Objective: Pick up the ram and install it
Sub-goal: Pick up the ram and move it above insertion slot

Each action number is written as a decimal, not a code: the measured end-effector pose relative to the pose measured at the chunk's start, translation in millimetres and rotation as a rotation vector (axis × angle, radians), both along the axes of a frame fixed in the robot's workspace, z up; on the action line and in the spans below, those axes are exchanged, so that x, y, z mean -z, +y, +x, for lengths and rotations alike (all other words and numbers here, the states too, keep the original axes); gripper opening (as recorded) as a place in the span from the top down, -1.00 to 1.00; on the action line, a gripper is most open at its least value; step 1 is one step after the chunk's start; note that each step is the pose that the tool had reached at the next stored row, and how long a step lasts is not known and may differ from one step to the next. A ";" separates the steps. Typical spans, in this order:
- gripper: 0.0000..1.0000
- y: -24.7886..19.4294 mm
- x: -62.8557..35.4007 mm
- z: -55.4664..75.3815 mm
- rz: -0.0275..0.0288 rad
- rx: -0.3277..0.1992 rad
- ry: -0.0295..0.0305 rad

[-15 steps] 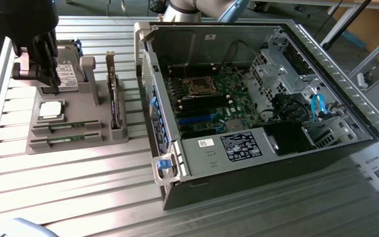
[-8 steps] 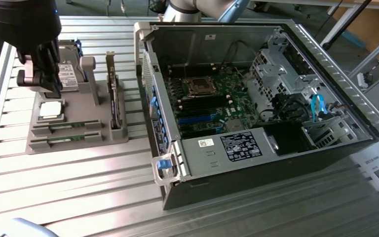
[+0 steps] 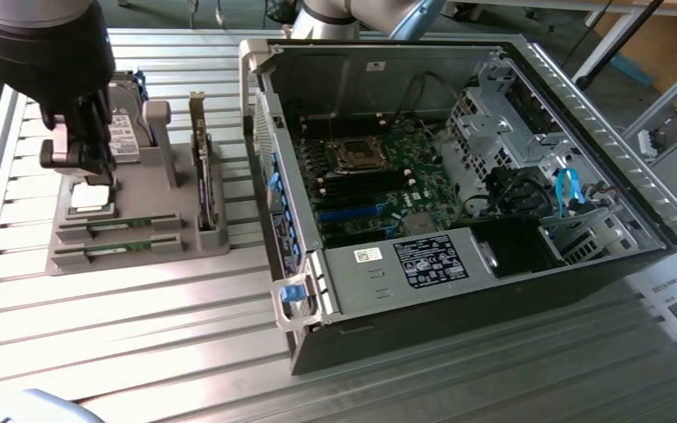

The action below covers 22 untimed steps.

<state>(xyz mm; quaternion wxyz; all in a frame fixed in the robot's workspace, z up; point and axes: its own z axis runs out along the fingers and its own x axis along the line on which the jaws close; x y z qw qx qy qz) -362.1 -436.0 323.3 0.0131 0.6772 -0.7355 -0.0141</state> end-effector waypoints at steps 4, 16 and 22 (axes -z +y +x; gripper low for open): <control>0.51 0.0 6.8 0.0 0.0000 0.000 0.0000; 0.51 0.0 36.4 0.0 0.0000 0.000 -0.0001; 0.51 0.0 45.7 0.0 0.0000 0.000 0.0000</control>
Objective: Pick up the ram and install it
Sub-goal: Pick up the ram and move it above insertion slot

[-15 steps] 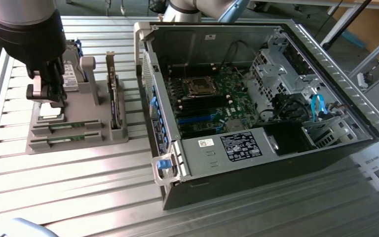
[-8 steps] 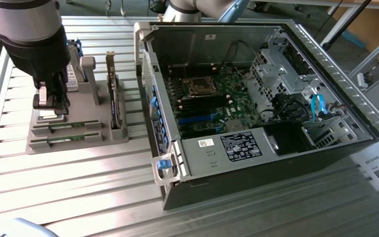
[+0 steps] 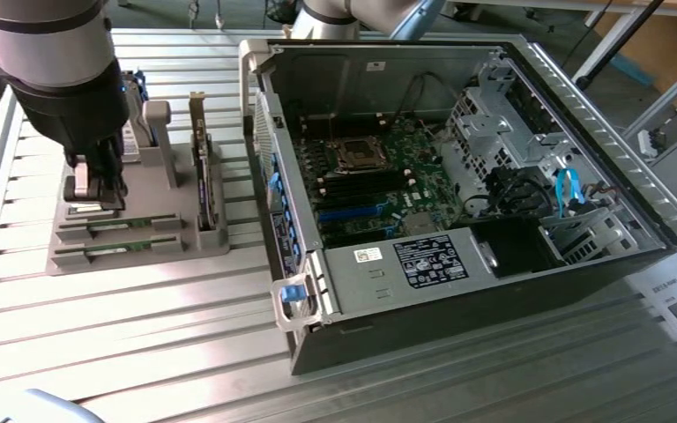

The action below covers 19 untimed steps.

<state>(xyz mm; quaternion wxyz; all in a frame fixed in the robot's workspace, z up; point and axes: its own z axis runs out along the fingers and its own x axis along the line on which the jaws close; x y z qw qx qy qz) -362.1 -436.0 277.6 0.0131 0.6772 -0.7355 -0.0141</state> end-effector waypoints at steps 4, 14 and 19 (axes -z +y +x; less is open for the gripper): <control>0.51 0.0 5.9 0.0 0.0000 0.000 0.0000; 0.51 0.0 17.7 0.0 -0.0001 0.000 0.0001; 0.51 0.0 23.9 0.0 0.0000 0.000 0.0000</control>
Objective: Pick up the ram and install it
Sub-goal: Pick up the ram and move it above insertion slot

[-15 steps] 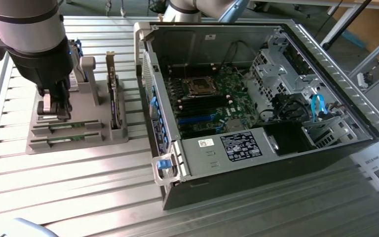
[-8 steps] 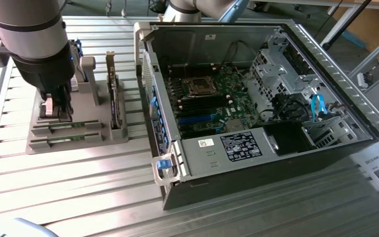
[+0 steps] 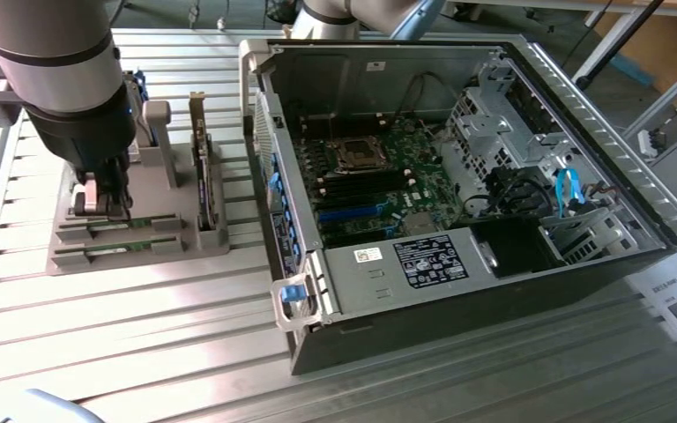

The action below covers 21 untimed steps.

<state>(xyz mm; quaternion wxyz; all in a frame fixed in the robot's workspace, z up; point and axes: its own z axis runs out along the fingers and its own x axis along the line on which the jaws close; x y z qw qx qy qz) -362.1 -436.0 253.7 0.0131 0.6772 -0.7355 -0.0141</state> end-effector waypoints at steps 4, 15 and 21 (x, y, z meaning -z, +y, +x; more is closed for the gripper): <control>0.51 0.0 5.3 0.0 0.0001 0.000 -0.0001; 0.51 0.0 8.3 -0.4 -0.0001 -0.008 -0.0142; 0.51 0.0 8.6 -0.4 0.0000 -0.013 -0.0206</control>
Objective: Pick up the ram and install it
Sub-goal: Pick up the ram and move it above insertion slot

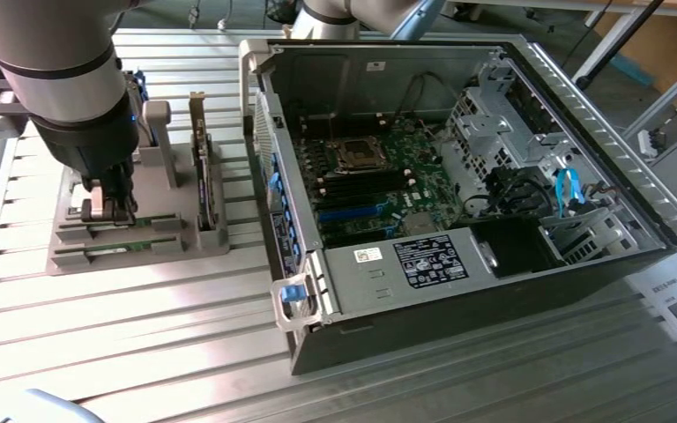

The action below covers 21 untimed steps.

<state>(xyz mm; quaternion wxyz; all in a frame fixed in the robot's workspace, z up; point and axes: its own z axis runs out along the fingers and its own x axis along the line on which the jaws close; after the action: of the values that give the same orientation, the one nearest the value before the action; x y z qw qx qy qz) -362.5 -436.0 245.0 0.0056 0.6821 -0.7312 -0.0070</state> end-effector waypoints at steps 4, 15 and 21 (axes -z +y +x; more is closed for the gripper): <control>0.51 -0.9 0.1 -0.1 0.0000 0.000 -0.0001; 0.51 -8.5 0.0 0.2 0.0000 0.000 0.0000; 0.51 -10.1 0.0 0.3 0.0000 0.000 0.0000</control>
<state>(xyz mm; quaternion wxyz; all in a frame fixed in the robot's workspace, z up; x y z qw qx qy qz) -362.2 -446.1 245.0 0.0056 0.6820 -0.7313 -0.0070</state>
